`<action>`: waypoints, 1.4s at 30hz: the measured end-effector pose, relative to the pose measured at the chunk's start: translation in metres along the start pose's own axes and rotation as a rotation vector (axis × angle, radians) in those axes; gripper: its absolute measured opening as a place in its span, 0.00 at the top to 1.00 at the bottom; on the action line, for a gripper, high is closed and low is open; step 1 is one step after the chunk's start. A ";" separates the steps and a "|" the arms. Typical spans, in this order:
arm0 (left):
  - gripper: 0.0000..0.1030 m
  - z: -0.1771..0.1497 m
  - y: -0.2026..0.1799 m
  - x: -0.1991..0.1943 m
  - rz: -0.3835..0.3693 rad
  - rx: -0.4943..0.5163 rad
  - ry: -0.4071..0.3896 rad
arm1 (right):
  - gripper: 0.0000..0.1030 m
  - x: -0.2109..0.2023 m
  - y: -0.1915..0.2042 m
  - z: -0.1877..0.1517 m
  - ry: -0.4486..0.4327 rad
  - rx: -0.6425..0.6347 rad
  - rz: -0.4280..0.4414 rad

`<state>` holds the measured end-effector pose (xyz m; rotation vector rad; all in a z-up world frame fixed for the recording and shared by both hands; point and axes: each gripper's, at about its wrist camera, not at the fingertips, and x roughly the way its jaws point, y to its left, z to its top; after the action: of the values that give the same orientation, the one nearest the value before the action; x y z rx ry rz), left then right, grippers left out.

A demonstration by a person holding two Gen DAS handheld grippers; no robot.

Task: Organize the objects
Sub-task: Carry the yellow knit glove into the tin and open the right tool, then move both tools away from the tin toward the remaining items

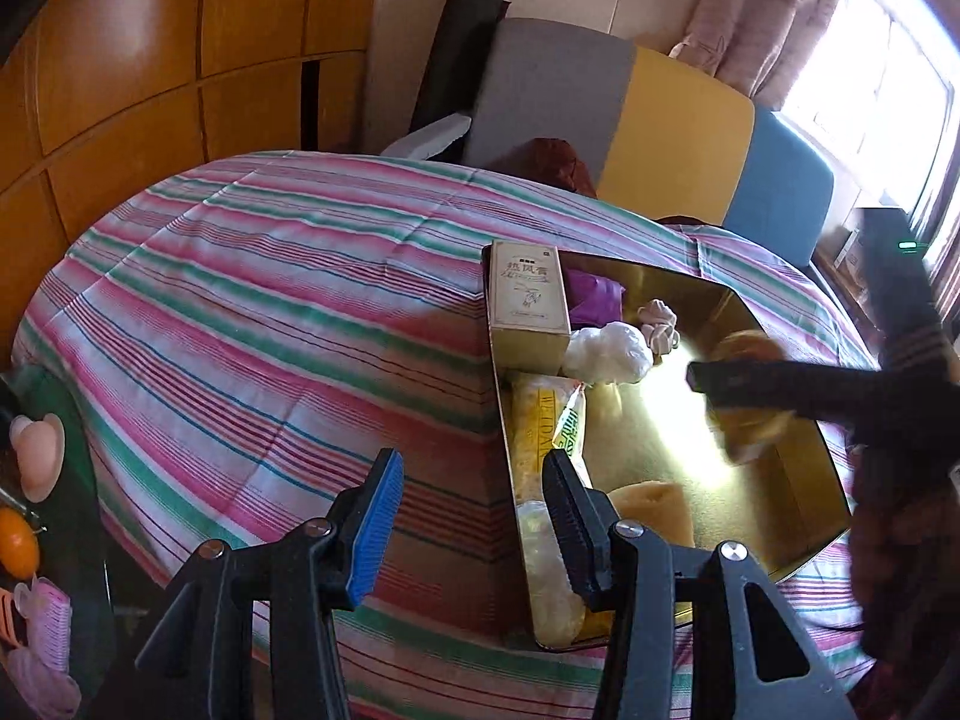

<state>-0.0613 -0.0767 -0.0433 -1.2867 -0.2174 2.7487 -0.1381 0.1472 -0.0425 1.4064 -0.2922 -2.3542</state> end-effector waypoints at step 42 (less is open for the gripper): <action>0.53 -0.016 -0.132 -0.022 -0.088 0.328 -0.024 | 0.13 -0.206 -0.208 -0.068 -0.337 0.221 -0.385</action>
<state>-0.0313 0.0511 -0.0138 -1.1288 0.1652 2.5871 -0.0353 0.4240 0.0143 1.2394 -0.4145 -2.9618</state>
